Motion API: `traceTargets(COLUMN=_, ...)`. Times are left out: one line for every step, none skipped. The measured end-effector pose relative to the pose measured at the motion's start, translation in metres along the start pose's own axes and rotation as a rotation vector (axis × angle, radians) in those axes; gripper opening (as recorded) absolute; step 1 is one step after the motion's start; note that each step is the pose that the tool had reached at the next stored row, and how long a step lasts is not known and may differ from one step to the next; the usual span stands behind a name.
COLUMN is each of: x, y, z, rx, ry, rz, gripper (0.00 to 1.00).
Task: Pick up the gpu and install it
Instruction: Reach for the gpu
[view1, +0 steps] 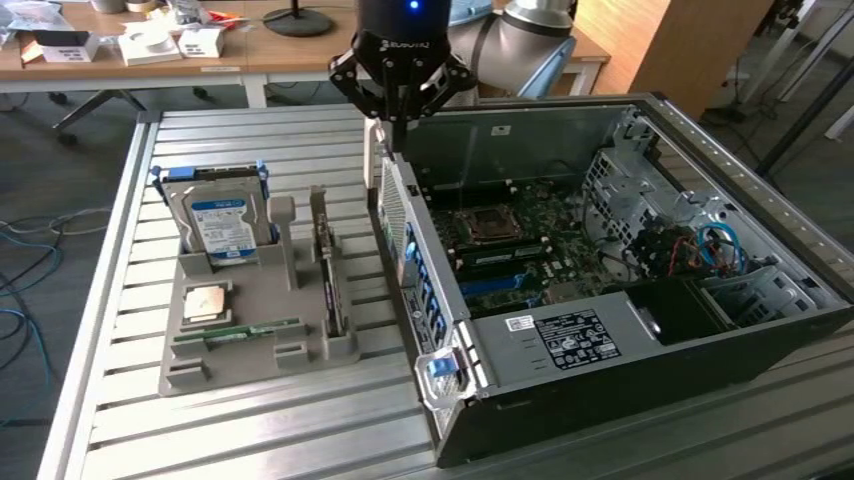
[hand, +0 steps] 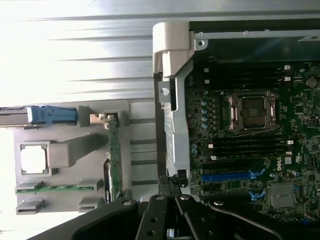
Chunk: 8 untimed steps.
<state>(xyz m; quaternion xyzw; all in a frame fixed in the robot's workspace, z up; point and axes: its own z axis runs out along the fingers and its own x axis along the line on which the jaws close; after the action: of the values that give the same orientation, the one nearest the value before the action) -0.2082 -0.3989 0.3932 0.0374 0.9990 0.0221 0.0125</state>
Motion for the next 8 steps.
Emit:
traceTargets(x=0.002, y=-0.0001, z=-0.0001, rx=0.0, ry=0.0, rz=0.0, gripper=0.11)
traceTargets(x=0.004, y=-0.0002, z=-0.0001, rx=0.0001, ry=0.0, rz=0.0, gripper=0.11)
traceTargets(x=0.005, y=-0.0004, z=-0.0002, rx=0.0001, ry=0.0, rz=0.0, gripper=0.11)
traceTargets(x=0.007, y=-0.0005, z=-0.0002, rx=0.0, ry=-0.0001, rz=0.0, gripper=0.11)
traceTargets(x=0.009, y=-0.0006, z=-0.0003, rx=0.0001, ry=0.0, rz=0.0, gripper=0.11)
traceTargets(x=0.011, y=-0.0008, z=-0.0003, rx=0.0, ry=0.0, rz=0.0, gripper=0.11)
traceTargets(x=0.013, y=-0.0009, z=-0.0004, rx=0.0001, ry=0.0, rz=0.0, gripper=0.11)
traceTargets(x=0.015, y=-0.0011, z=-0.0004, rx=0.0001, ry=0.0, rz=0.0, gripper=0.11)
